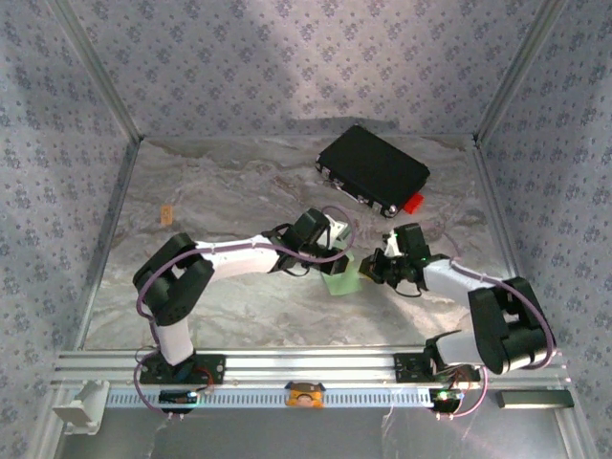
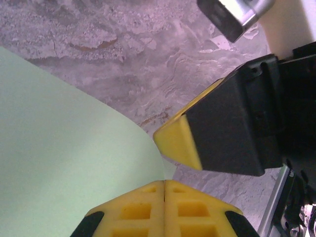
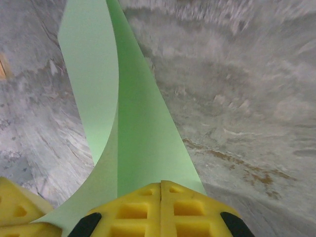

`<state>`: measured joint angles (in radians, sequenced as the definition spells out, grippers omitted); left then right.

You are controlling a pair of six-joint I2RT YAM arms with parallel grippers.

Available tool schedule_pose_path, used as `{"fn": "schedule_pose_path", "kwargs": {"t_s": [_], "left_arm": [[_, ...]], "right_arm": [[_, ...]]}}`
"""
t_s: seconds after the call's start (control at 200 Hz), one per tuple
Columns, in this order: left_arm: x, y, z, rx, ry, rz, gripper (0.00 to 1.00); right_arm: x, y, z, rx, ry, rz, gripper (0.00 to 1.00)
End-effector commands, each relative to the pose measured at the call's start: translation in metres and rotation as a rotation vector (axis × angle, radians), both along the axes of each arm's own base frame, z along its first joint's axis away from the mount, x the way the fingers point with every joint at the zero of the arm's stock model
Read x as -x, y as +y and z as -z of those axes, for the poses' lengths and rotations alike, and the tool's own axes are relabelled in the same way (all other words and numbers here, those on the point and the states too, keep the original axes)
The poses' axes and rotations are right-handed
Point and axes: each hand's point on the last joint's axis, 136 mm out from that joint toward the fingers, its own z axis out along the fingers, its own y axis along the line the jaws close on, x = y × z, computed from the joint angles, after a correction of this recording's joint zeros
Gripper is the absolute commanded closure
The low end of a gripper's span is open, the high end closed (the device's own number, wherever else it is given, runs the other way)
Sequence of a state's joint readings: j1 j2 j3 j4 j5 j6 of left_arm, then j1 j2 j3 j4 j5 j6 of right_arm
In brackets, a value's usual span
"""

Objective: Fold a paper plane with a square sheet of paper (pick it up from the middle)
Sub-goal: Fold the triangle a second time at the center of the table.

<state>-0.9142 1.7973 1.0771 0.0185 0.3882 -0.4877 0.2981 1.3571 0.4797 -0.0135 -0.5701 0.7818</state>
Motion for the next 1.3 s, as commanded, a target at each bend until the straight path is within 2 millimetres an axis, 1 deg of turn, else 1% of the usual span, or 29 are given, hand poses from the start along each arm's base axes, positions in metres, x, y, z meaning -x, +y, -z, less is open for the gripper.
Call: {"fn": "schedule_pose_path", "kwargs": {"t_s": [0.0,0.105,0.275,0.42,0.495,0.69,0.884,1.124,1.294], "left_arm": [[0.0,0.006,0.006,-0.024,0.005,-0.009,1.0],[0.0,0.006,0.008,-0.029,0.006,-0.011,1.0],[0.001,0.008,0.011,-0.04,0.005,-0.006,1.0],[0.0,0.016,0.018,-0.07,0.007,-0.011,1.0],[-0.004,0.022,0.023,-0.085,0.014,-0.02,1.0],[-0.016,0.035,0.035,-0.12,0.016,-0.058,1.0],[-0.023,0.042,0.045,-0.163,0.01,-0.073,1.0],[-0.02,0.042,0.056,-0.19,0.033,-0.058,1.0],[-0.021,0.044,0.059,-0.198,0.029,-0.059,1.0]], "right_arm": [[-0.007,0.014,-0.005,-0.044,-0.015,-0.026,1.0],[-0.007,0.024,-0.004,-0.059,-0.01,-0.053,1.0],[-0.003,0.023,0.013,-0.019,0.037,-0.066,1.0],[0.008,0.01,0.033,0.087,0.088,-0.07,1.0],[0.014,0.005,0.04,0.117,0.11,-0.069,1.0],[0.014,0.007,0.038,0.103,0.106,-0.076,1.0],[0.012,0.009,0.036,0.097,0.101,-0.08,1.0],[0.013,0.011,0.035,0.094,0.104,-0.078,1.0],[0.012,0.013,0.034,0.093,0.1,-0.083,1.0]]}}
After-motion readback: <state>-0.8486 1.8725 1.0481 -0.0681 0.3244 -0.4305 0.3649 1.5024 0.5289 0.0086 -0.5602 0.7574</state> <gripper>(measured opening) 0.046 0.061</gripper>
